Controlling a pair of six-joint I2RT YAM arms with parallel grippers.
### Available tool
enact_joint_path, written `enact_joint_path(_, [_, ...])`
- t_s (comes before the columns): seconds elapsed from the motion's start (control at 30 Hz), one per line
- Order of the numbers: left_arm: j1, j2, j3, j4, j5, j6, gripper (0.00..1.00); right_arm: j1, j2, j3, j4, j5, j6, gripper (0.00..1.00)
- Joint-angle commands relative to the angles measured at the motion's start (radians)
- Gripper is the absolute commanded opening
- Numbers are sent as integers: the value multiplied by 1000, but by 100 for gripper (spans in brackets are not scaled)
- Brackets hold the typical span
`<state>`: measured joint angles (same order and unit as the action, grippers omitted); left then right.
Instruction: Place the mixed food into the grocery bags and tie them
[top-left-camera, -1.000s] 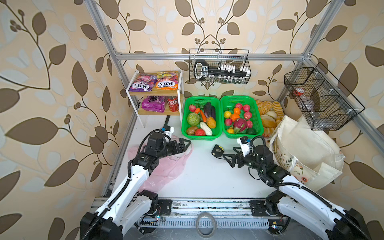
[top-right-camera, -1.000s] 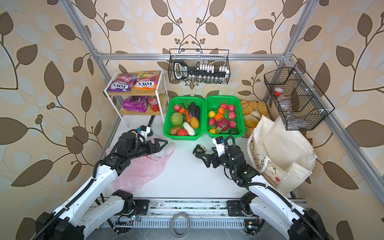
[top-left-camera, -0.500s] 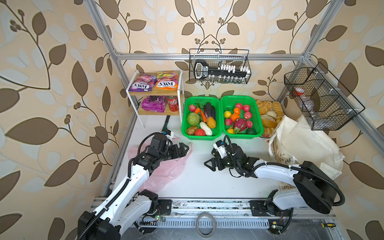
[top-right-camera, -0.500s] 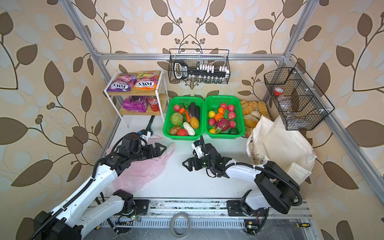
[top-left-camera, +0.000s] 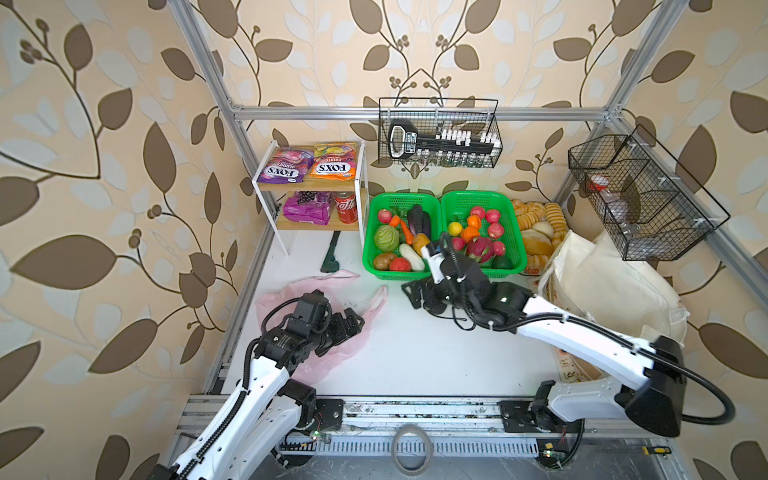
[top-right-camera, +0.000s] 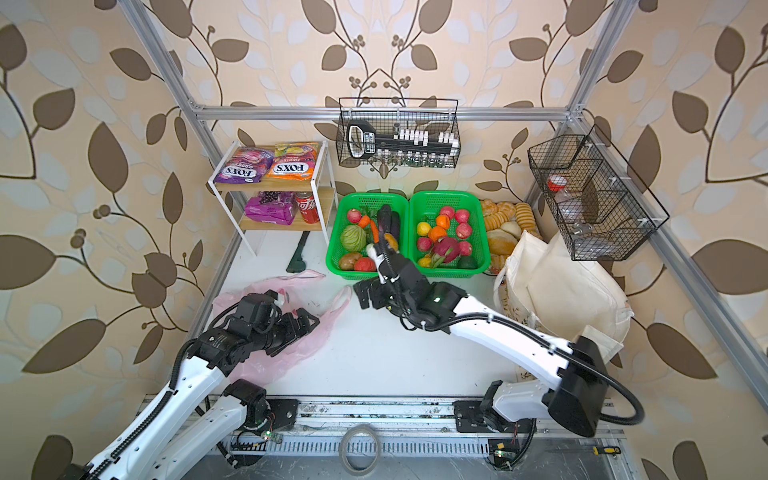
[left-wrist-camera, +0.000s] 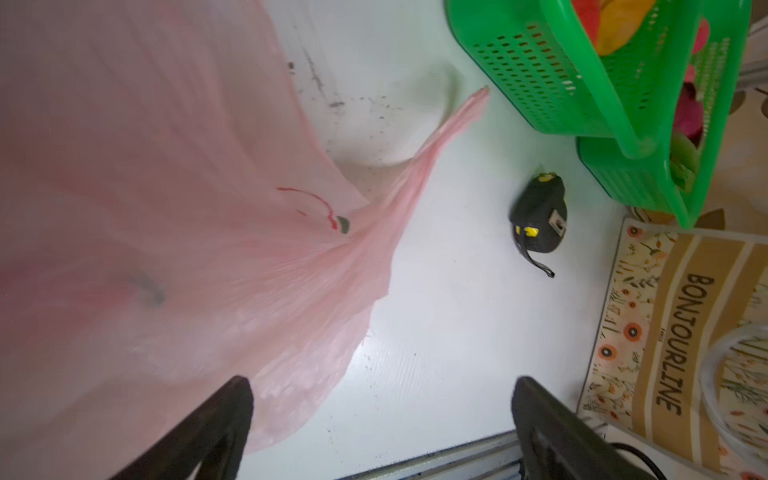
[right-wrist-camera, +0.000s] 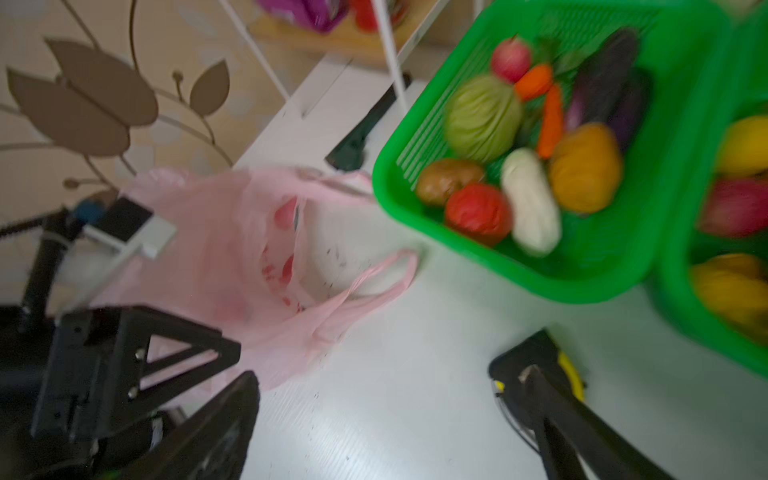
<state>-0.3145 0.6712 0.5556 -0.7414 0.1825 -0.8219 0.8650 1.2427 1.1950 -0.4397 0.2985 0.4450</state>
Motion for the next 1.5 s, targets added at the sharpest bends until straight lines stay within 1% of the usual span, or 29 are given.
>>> enact_joint_path(0.0, [0, -26, -17, -91, -210, -157, 99, -89, -152, 76, -346, 345, 33, 100])
enact_joint_path(0.07, [2, -34, -19, -112, -273, -177, 99, -202, -227, 95, -456, 380, 65, 100])
enact_joint_path(0.17, [6, -41, -11, -112, -320, -185, 99, -418, -319, 130, -582, 354, 33, 100])
enact_joint_path(0.27, [8, -32, 29, -113, -340, -166, 99, -638, -345, 149, -638, 241, -48, 100])
enact_joint_path(0.33, [8, -20, 67, -107, -342, -127, 99, -764, -327, 143, -674, 121, -83, 100])
enact_joint_path(0.37, [8, -14, 85, -108, -341, -108, 99, -794, -316, 136, -687, 89, -89, 100])
enact_joint_path(0.4, [8, -8, 108, -111, -340, -89, 99, -806, -304, 119, -704, 90, -81, 100])
enact_joint_path(0.47, [8, -1, 147, -123, -338, -46, 99, -806, -295, 78, -710, 103, -66, 98])
enact_joint_path(0.53, [8, -3, 183, -140, -346, -25, 99, -805, -289, 16, -692, 60, -68, 94])
enact_joint_path(0.6, [8, -10, 200, -145, -354, -15, 99, -805, -280, -36, -679, 39, -70, 92])
enact_joint_path(0.63, [8, -14, 209, -147, -357, -12, 99, -806, -270, -57, -677, 38, -74, 87])
enact_joint_path(0.67, [8, -18, 215, -147, -359, -8, 99, -805, -260, -69, -680, 42, -79, 79])
enact_joint_path(0.7, [8, -21, 219, -147, -359, -2, 99, -805, -252, -75, -682, 44, -87, 65])
enact_joint_path(0.73, [8, -23, 227, -150, -361, 2, 99, -804, -248, -77, -685, 40, -88, 48])
enact_joint_path(0.77, [8, -24, 235, -154, -364, 6, 99, -801, -249, -77, -676, 10, -103, 33])
enact_joint_path(0.8, [8, -24, 242, -159, -367, 13, 99, -795, -253, -71, -668, -18, -112, 21])
enact_joint_path(0.83, [8, -23, 251, -161, -368, 22, 99, -779, -258, -64, -664, -35, -106, 12])
enact_joint_path(0.9, [8, -21, 264, -159, -370, 37, 99, -733, -262, -42, -659, -78, -86, 4])
enact_joint_path(0.93, [8, -21, 269, -159, -371, 44, 99, -699, -262, -30, -655, -93, -74, 3])
enact_joint_path(1.0, [8, -15, 281, -152, -373, 59, 99, -588, -252, -9, -645, -104, -31, 3])
enact_joint_path(1.1, [8, -1, 300, -144, -364, 78, 99, -418, -213, 22, -624, -82, 69, 3])
enact_joint_path(1.2, [8, 16, 314, -136, -349, 91, 99, -287, -158, 55, -596, -62, 163, 3])
enact_joint_path(1.33, [8, 36, 323, -128, -318, 100, 99, -160, -71, 115, -535, -77, 242, 3])
enact_joint_path(1.47, [8, 49, 326, -109, -278, 107, 99, -54, 25, 184, -474, -94, 257, 4])
